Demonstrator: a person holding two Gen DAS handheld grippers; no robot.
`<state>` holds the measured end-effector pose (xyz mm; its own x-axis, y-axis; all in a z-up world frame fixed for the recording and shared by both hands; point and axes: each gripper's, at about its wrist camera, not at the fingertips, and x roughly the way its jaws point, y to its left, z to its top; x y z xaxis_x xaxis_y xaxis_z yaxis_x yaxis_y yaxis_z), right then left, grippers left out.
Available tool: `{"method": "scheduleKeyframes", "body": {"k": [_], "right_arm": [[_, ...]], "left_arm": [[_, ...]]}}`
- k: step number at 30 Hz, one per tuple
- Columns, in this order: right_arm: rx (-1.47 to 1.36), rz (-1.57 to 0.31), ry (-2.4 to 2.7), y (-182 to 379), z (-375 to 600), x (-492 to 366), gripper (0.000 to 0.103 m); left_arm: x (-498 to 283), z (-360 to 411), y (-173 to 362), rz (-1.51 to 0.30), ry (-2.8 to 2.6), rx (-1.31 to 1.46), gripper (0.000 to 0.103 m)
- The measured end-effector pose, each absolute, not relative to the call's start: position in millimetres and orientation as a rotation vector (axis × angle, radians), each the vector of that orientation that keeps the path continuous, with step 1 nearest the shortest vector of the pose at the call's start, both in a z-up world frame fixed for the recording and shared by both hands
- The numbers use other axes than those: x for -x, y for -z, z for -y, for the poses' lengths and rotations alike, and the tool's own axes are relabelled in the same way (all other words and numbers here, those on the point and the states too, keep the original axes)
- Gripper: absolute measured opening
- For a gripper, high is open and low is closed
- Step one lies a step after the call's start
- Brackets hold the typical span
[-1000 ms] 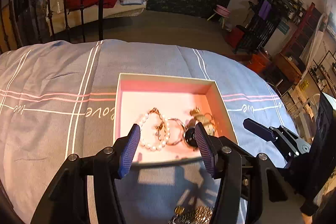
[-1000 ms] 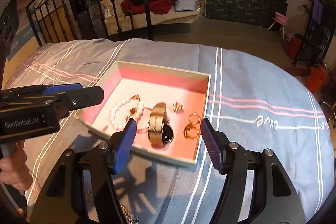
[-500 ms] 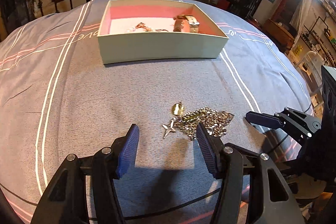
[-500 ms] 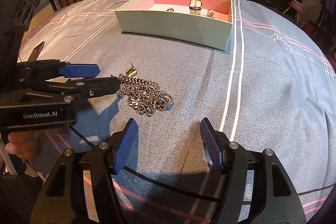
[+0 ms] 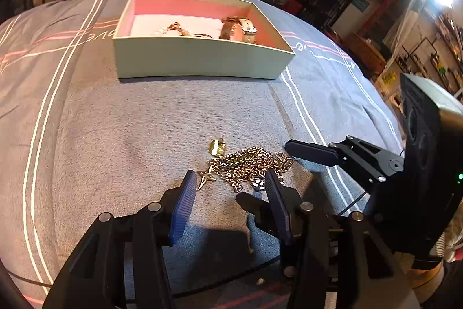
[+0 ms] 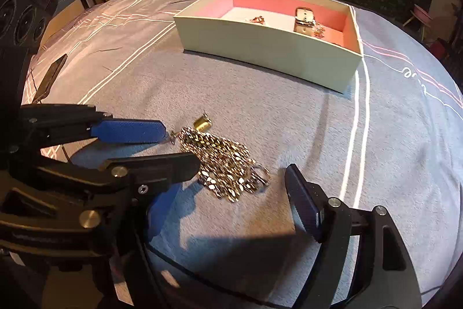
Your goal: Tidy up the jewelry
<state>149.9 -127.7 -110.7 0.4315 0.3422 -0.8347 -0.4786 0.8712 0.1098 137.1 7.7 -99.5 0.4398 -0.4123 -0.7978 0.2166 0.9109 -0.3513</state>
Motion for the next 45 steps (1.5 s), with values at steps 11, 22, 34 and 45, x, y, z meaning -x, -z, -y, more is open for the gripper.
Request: {"method": "scheduleKeyframes", "body": {"k": [11, 22, 34, 45], "right_arm": [[0.195, -0.966, -0.510, 105, 123, -141, 0.016], [0.082, -0.816, -0.497, 65, 151, -134, 0.016], [0.089, -0.831, -0.491, 58, 143, -182, 0.017], [0.145, -0.785, -0.371, 25, 130, -280, 0.017]], "left_arm": [[-134, -18, 98, -1.014, 0.324, 0.153, 0.047], [-141, -2, 80, -0.950, 0.291, 0.041, 0.005], [-192, 2, 63, -0.948, 0.287, 0.069, 0.005], [-279, 6, 22, -0.923, 0.210, 0.102, 0.005]]}}
